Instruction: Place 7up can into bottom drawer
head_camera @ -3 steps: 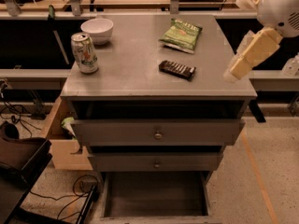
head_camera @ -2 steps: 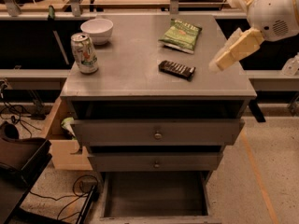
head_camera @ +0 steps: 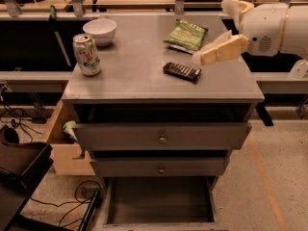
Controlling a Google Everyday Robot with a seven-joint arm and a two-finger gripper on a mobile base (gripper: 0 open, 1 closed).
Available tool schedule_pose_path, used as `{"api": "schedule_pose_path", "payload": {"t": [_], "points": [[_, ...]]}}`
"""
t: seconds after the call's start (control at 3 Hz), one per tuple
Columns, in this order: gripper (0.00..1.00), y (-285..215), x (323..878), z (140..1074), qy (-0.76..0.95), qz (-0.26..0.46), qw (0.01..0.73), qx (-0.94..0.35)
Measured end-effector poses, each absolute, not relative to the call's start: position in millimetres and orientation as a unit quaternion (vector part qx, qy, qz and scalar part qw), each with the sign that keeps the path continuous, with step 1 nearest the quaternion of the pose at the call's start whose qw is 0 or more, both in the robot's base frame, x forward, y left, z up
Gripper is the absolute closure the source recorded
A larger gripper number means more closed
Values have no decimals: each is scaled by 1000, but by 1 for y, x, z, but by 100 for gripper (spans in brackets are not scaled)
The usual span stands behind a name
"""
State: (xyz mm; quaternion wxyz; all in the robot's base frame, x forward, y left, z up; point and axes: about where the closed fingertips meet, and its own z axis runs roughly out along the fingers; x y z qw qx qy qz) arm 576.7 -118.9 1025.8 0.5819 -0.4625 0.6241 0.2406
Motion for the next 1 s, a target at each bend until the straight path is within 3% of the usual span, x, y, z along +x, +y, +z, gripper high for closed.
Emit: {"api": "schedule_pose_path", "payload": {"t": [1.0], "points": [[0, -97, 575, 1028, 606, 260, 592, -464]]}}
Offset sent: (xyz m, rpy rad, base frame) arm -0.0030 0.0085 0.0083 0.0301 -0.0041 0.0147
